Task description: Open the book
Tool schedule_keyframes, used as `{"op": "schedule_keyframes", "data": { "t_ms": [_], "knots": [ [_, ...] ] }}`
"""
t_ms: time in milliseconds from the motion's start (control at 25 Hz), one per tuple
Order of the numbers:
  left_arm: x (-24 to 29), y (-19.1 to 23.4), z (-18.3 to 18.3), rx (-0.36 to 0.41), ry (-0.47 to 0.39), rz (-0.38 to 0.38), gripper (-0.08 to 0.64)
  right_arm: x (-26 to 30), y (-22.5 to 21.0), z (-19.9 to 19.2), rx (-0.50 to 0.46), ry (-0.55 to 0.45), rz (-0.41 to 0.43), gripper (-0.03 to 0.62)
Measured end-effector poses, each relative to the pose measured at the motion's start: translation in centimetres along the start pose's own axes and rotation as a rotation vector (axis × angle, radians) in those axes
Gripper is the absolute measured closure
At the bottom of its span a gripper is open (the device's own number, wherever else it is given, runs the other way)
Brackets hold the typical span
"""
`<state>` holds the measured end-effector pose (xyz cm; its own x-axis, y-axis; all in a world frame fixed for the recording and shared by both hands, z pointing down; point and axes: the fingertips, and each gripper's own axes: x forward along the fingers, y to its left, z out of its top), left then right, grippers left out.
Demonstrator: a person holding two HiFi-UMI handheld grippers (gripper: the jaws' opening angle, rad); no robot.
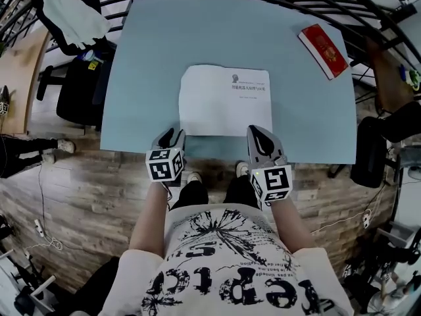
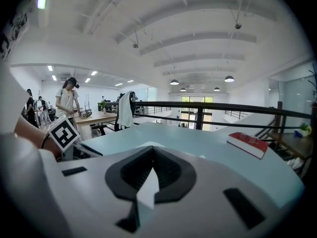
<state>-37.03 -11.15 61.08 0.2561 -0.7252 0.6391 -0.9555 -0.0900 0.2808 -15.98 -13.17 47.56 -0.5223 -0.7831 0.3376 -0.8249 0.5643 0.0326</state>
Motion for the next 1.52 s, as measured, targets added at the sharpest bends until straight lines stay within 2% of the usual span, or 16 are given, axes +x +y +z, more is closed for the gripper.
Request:
{"op": "schedule_keyframes", "data": {
  "t_ms": [240, 400, 560, 840, 1080, 1280, 1520],
  "knots": [
    [-2.7, -1.4, 5.9, 0.106, -0.133, -0.002, 0.433, -0.3, -0.2, 2.8, -0.024, -0.049, 0.026, 0.581],
    [-5.2, -4.7, 10.5, 0.190, -0.254, -0.041, 0.494, -1.1, -1.2, 5.0, -0.044, -0.106, 0.024, 0.581],
    [-7.3, -8.4, 14.7, 0.283, -0.363, -0.091, 0.516, -2.2, -2.6, 7.1, -0.057, -0.161, 0.014, 0.581],
    [-10.8, -14.3, 19.6, 0.343, -0.535, -0.178, 0.535, -4.2, -5.3, 10.0, -0.091, -0.239, -0.029, 0.581],
    [-12.6, -17.5, 21.8, 0.397, -0.607, -0.231, 0.535, -5.4, -6.7, 11.7, -0.112, -0.279, -0.041, 0.581],
    [-12.3, -18.8, 22.1, 0.435, -0.609, -0.229, 0.535, -5.6, -7.6, 12.0, -0.116, -0.284, -0.040, 0.581],
    [-12.2, -18.8, 22.2, 0.410, -0.620, -0.217, 0.535, -5.6, -7.8, 12.7, -0.139, -0.296, -0.031, 0.583]
  ]
}}
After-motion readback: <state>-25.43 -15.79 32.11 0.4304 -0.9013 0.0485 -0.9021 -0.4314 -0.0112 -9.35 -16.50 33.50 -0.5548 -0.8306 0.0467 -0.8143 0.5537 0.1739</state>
